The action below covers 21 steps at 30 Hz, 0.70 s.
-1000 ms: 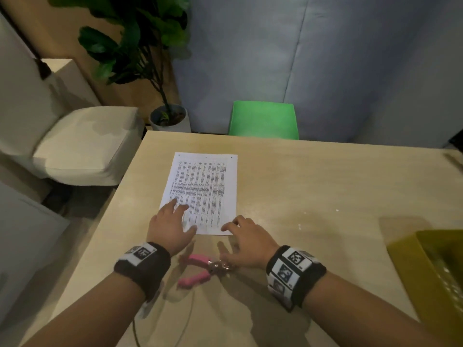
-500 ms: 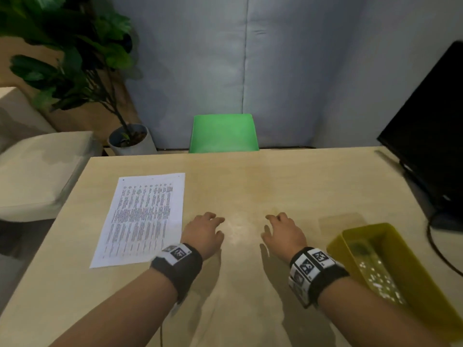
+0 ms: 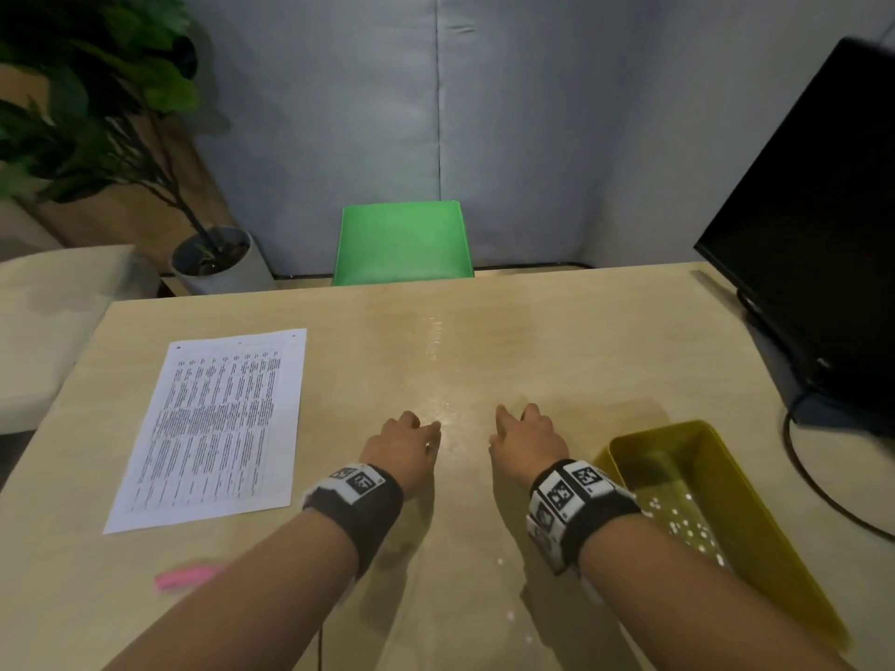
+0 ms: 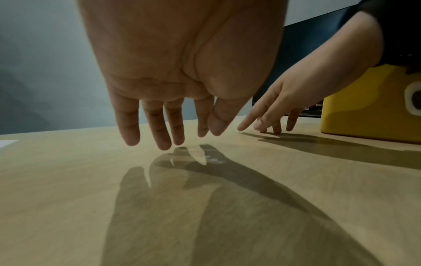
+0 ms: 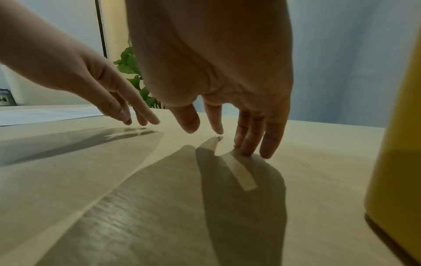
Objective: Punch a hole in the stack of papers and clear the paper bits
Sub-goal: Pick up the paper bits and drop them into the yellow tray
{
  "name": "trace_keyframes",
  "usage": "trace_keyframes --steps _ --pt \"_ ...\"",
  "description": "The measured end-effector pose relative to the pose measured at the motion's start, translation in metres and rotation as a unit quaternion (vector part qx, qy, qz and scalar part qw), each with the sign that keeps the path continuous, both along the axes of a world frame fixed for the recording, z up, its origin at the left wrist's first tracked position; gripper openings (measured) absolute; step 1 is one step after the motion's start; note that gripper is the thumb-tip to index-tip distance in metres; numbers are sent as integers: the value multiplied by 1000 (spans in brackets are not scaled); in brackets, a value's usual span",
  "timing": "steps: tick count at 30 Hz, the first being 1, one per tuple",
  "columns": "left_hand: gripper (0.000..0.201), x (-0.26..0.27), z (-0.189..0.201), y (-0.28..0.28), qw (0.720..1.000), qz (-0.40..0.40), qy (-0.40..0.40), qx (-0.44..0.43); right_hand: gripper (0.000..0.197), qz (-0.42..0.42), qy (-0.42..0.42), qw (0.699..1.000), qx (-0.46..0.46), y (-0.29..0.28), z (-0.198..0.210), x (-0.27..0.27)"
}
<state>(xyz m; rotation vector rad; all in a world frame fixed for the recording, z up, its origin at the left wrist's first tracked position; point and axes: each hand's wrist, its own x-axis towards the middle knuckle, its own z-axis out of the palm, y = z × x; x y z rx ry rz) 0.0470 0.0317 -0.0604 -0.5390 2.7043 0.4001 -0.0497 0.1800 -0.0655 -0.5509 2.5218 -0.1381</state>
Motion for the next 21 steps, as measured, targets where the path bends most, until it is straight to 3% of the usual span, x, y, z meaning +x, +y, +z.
trace_keyframes --steps 21 --pt "26 -5 -1 -4 997 -52 11 -60 22 -30 74 997 -11 -9 -4 -11"
